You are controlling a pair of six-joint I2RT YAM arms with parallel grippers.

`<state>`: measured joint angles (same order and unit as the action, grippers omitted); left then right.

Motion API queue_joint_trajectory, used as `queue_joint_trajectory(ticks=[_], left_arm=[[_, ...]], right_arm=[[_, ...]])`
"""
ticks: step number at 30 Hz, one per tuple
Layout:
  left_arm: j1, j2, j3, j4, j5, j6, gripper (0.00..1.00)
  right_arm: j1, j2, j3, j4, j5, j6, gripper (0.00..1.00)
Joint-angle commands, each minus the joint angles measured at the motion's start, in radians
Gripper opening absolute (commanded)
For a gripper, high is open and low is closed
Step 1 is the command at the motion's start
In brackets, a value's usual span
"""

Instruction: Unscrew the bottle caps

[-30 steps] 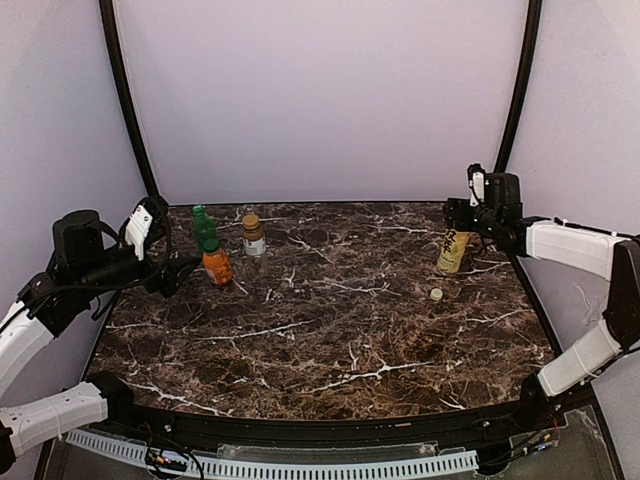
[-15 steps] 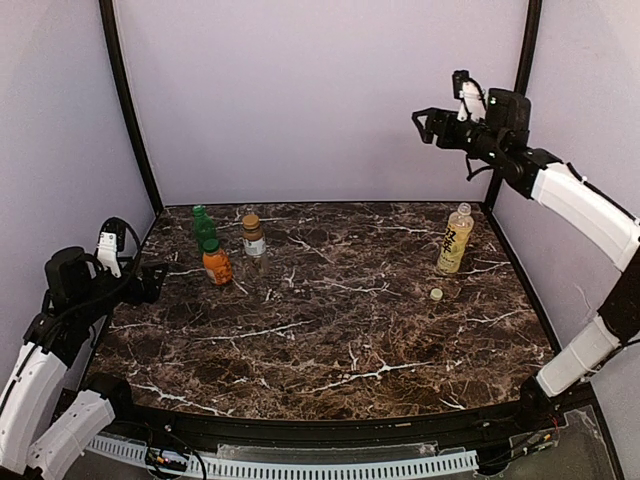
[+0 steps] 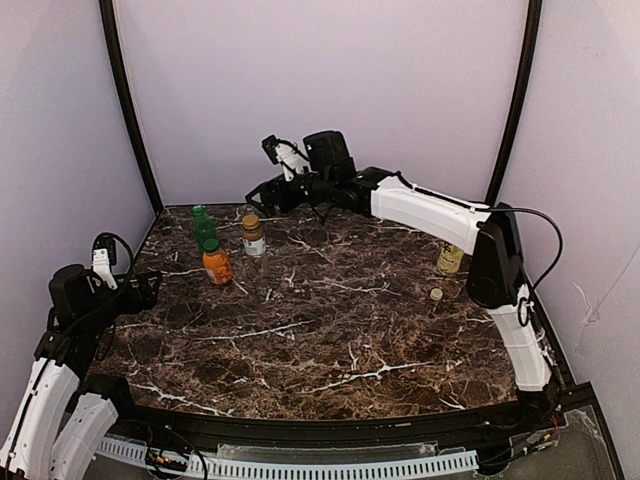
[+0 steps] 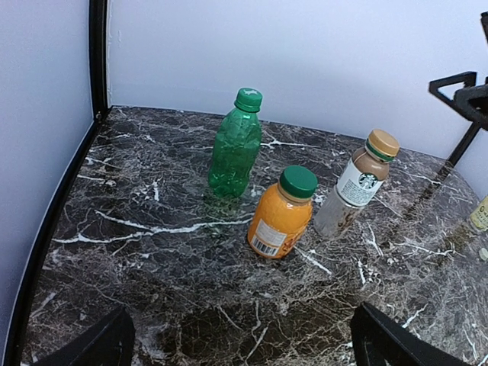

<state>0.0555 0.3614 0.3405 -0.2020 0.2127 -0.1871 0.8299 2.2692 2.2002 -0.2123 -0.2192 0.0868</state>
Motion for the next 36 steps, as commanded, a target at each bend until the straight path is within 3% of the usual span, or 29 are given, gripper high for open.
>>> queue_joint_trajectory(ticks=[1,7,19,29,34,36], left_arm=[[0.012,-0.012,-0.022,0.056,0.054,-0.016,1.0],[0.014,-0.009,-0.029,0.064,0.068,-0.021,1.0],[0.015,-0.012,-0.032,0.071,0.083,-0.026,1.0],[0.015,-0.013,-0.038,0.086,0.108,-0.033,1.0],[0.015,-0.013,-0.039,0.087,0.111,-0.034,1.0],[0.015,-0.013,-0.04,0.088,0.115,-0.035,1.0]], right_arm=[[0.038,0.141,0.157,0.037,-0.026,0.005,0.91],[0.059,0.238,0.163,0.126,-0.016,0.028,0.89],[0.064,0.279,0.117,0.184,0.044,-0.007,0.66],[0.063,0.31,0.147,0.156,0.057,-0.035,0.63],[0.057,0.325,0.165,0.163,0.017,-0.017,0.44],[0.055,0.322,0.162,0.168,0.02,-0.014,0.31]])
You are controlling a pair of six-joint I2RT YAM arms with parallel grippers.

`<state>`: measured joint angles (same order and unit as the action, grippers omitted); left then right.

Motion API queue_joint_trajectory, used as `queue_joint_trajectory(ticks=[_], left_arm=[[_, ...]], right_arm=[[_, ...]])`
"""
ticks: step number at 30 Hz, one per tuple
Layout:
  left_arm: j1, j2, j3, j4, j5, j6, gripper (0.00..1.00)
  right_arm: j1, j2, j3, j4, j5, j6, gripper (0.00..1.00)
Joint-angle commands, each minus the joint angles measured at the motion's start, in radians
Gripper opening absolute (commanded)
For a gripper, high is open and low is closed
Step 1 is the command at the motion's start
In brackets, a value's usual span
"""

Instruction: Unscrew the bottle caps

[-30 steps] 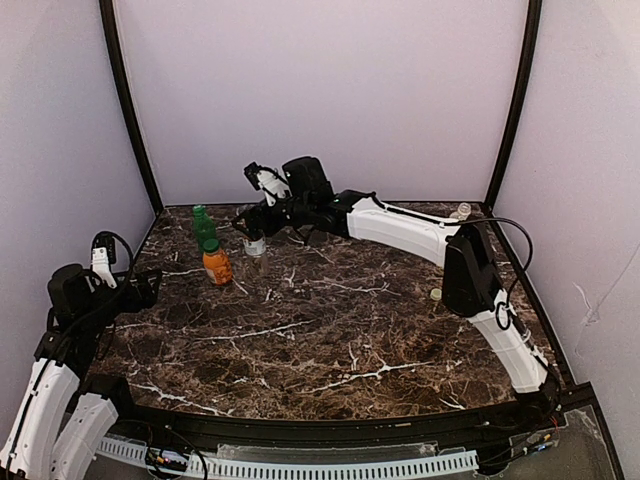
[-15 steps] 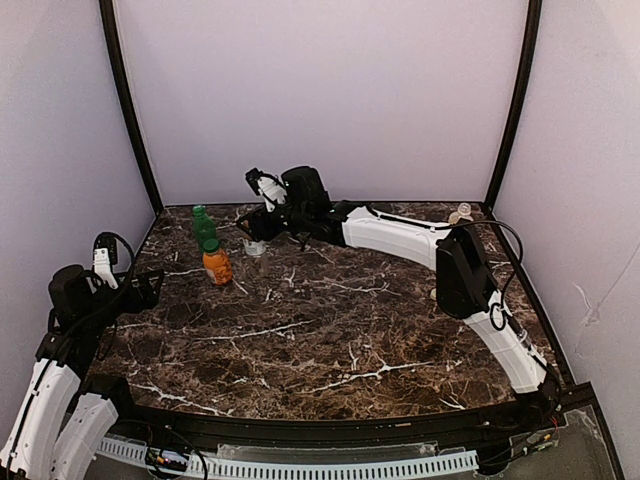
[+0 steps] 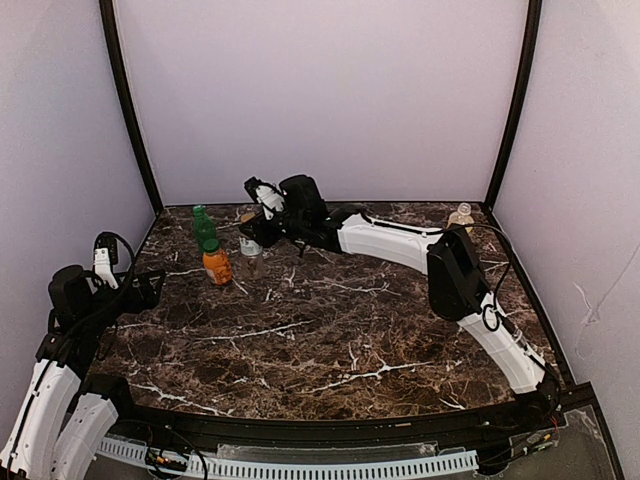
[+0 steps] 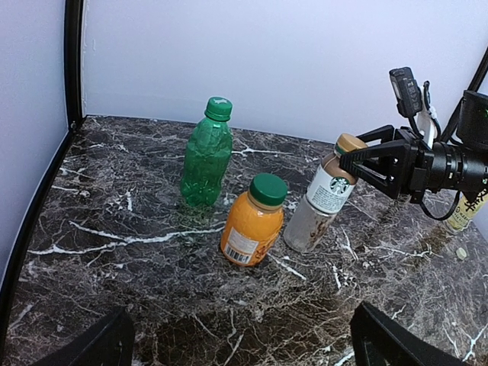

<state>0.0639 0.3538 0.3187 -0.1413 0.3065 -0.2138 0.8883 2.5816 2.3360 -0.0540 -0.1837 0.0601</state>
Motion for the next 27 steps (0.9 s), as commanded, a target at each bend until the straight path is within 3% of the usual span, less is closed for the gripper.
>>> queue_joint_trajectory(ticks=[1,3,9,13,18,23,27], left_arm=[[0.007,-0.005,-0.018,0.028,0.022,-0.009,1.0],[0.006,-0.006,-0.018,0.029,0.021,-0.008,1.0],[0.005,-0.006,-0.016,0.034,0.053,-0.003,1.0],[0.006,-0.005,-0.011,0.053,0.15,0.005,0.96],[0.004,0.004,0.009,0.099,0.403,0.079,0.94],[-0.066,0.116,0.172,-0.08,0.404,0.279,0.94],[-0.193,0.262,0.412,-0.294,0.375,0.46,0.95]], right_arm=[[-0.003,0.007,0.023,0.012,-0.011,0.014,0.24],[-0.006,-0.004,0.009,0.02,-0.009,0.011,0.15],[-0.02,-0.093,-0.063,0.026,-0.09,-0.001,0.01],[-0.038,-0.245,-0.169,0.037,-0.274,0.016,0.0],[-0.033,-0.474,-0.398,0.146,-0.443,0.072,0.0],[0.018,-0.604,-0.553,0.291,-0.411,0.137,0.0],[0.065,-0.629,-0.577,0.388,-0.337,0.18,0.0]])
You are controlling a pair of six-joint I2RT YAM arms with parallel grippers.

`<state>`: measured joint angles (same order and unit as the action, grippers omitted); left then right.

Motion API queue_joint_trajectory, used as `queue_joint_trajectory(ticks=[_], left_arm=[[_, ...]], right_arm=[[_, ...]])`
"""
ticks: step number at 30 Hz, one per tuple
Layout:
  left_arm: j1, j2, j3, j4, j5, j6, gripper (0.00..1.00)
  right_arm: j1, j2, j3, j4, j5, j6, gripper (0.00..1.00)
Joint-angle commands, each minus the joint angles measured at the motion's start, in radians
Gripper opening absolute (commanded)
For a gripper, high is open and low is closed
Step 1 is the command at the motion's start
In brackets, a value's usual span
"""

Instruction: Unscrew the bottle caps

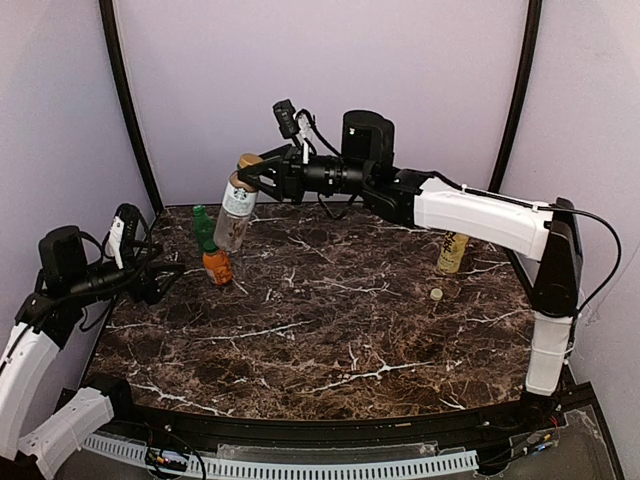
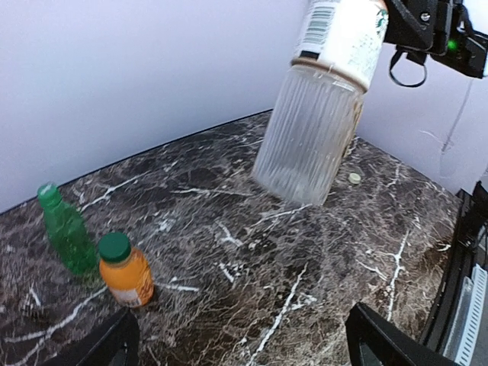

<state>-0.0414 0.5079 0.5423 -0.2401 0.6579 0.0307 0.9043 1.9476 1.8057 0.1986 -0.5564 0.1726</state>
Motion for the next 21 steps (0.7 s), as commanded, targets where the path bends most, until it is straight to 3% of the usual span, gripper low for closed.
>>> queue_joint_trajectory(ticks=[1,6,12,15,18,21], left_arm=[[-0.129,0.137,0.22,-0.248,0.028,0.248,0.95],[-0.269,0.329,0.426,-0.324,0.014,0.335,0.96],[-0.334,0.449,0.503,-0.298,0.044,0.316,0.94],[-0.338,0.484,0.507,-0.213,0.058,0.205,0.83],[-0.34,0.513,0.528,-0.163,0.079,0.171,0.69],[-0.34,0.526,0.547,-0.153,0.09,0.164,0.62]], right_arm=[[0.056,0.005,-0.048,0.164,0.037,0.086,0.0],[0.088,0.019,-0.015,0.216,0.015,0.114,0.0],[0.103,0.015,-0.021,0.25,-0.002,0.138,0.0],[0.105,0.016,-0.028,0.263,-0.006,0.148,0.0],[0.105,0.013,-0.028,0.268,-0.01,0.148,0.0],[0.104,0.014,-0.028,0.271,-0.01,0.142,0.0]])
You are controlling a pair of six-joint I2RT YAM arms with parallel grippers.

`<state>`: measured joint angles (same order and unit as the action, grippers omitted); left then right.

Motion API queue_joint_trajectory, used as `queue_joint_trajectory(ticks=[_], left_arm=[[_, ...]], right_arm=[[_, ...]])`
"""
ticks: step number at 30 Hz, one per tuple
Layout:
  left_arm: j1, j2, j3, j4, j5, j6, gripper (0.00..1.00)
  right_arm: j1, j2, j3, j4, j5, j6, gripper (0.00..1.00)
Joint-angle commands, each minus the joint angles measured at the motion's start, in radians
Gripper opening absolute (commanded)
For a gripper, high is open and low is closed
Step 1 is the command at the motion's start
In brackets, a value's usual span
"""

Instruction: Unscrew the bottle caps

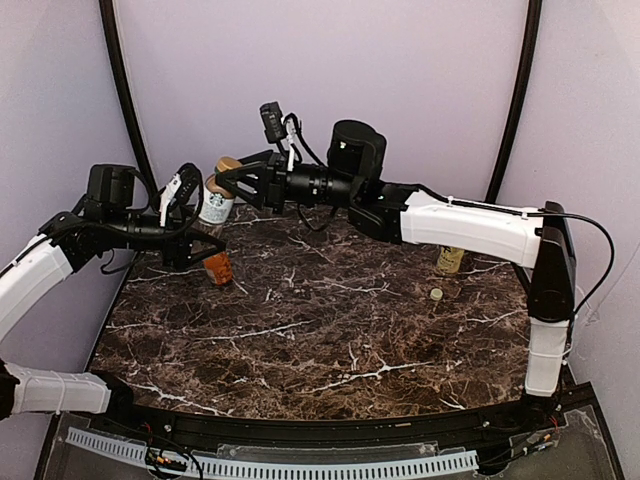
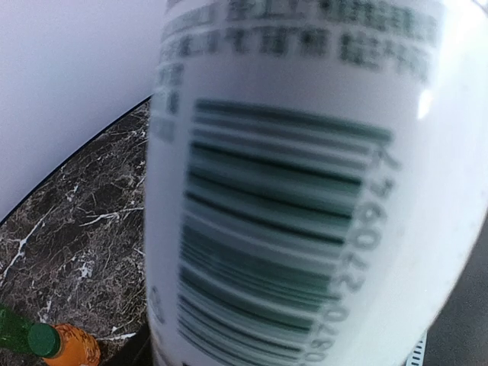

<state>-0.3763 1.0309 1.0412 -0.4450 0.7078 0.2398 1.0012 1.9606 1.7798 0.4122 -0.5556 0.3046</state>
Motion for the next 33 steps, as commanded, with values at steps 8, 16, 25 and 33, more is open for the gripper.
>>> queue_joint_trajectory(ticks=[8,16,25,33], left_arm=[[-0.004,0.005,0.056,0.102,0.079,-0.104,0.63],[-0.005,-0.004,0.055,0.109,0.076,-0.119,0.46],[-0.004,-0.007,0.068,0.021,-0.084,-0.009,0.32],[-0.01,-0.021,0.069,-0.032,-0.441,0.353,0.24]], right_arm=[[-0.002,-0.001,-0.014,0.061,-0.019,0.029,0.0],[-0.011,0.001,-0.018,0.063,-0.022,0.048,0.0],[-0.024,-0.031,-0.03,-0.022,-0.017,0.005,0.5],[-0.04,-0.146,-0.055,-0.237,0.026,-0.065,0.62]])
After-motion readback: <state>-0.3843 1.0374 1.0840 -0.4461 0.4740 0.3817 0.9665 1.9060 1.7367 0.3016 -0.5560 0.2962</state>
